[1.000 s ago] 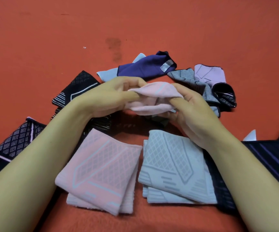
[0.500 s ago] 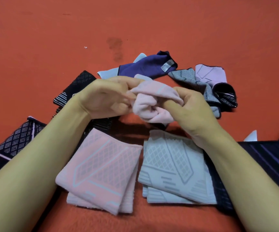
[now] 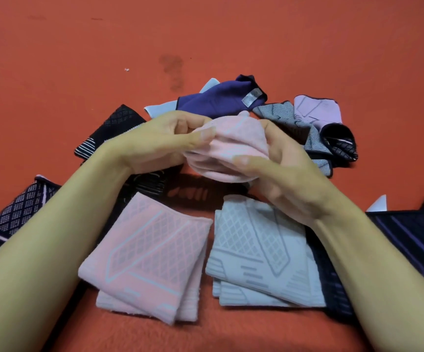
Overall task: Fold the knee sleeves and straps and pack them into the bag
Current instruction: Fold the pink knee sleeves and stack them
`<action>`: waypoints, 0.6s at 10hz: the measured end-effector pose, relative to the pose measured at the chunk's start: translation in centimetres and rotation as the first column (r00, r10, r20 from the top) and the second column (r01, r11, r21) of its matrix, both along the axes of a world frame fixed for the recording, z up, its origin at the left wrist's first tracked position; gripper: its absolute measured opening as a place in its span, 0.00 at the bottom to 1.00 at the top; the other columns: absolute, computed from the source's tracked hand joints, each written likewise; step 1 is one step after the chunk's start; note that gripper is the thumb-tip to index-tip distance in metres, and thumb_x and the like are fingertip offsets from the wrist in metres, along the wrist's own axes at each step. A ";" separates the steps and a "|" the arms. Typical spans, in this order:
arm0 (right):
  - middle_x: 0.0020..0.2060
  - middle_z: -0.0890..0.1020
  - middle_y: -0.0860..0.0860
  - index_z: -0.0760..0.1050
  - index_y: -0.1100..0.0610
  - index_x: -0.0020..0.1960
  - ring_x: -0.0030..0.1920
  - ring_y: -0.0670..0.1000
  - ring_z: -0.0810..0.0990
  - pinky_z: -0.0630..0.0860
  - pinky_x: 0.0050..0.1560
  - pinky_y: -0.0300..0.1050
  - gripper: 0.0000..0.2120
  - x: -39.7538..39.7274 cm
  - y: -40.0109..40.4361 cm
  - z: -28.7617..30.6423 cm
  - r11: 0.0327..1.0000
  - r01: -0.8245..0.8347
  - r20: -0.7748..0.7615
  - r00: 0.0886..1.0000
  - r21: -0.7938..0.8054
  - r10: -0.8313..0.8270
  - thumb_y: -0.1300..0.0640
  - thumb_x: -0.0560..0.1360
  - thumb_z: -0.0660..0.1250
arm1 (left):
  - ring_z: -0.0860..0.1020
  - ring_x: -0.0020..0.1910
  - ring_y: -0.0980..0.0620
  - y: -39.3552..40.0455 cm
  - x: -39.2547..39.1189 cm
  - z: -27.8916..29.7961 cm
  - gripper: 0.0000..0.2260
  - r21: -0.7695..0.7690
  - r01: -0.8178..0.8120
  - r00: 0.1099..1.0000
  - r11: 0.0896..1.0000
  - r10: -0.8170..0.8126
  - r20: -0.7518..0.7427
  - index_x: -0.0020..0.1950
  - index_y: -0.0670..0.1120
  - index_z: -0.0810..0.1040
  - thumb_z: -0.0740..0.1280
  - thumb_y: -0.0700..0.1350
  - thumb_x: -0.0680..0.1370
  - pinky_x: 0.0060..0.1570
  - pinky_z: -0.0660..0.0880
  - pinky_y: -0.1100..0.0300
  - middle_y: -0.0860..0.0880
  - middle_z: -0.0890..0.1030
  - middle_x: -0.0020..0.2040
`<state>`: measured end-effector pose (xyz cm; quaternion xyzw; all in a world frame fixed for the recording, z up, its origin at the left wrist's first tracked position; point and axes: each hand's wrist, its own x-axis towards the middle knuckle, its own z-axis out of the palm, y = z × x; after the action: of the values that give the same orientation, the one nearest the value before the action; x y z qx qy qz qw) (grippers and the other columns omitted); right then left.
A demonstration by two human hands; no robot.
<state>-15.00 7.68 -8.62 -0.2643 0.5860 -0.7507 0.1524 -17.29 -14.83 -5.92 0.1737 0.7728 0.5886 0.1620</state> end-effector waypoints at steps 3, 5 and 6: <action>0.42 0.83 0.47 0.78 0.44 0.61 0.41 0.50 0.78 0.74 0.43 0.42 0.23 -0.7 -0.2 -1.0 0.657 0.607 -0.639 0.730 0.446 -0.240 0.62 0.70 0.66 | 0.78 0.54 0.43 -0.3 0.1 -0.1 0.16 -0.073 -0.039 0.998 0.997 0.035 -0.052 0.51 0.48 0.85 0.73 0.59 0.72 0.58 0.72 0.44 0.39 0.82 0.53; 0.44 0.84 0.51 0.82 0.53 0.54 0.45 0.48 0.79 0.76 0.49 0.47 0.13 -0.7 -0.9 -1.1 0.788 0.490 -0.472 0.831 0.371 -0.294 0.66 0.75 0.64 | 0.75 0.26 0.59 1.4 0.1 0.4 0.28 0.053 -0.138 0.990 0.989 0.137 0.021 0.28 0.49 0.80 0.57 0.53 0.86 0.30 0.71 0.68 0.54 0.78 0.28; 0.56 0.84 0.61 0.77 0.63 0.67 0.55 0.52 0.80 0.79 0.60 0.57 0.18 0.4 -1.3 -0.3 0.990 0.057 -0.060 0.997 0.132 -0.049 0.69 0.78 0.62 | 0.69 0.23 0.60 1.8 -0.5 0.9 0.27 0.002 -0.287 0.957 0.958 0.287 -0.030 0.28 0.49 0.73 0.58 0.53 0.87 0.26 0.66 0.67 0.56 0.72 0.25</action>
<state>-14.62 6.36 -8.92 -0.2591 0.6460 -0.7056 0.1332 -17.75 -13.02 -5.07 0.0683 0.7928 0.6023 0.0635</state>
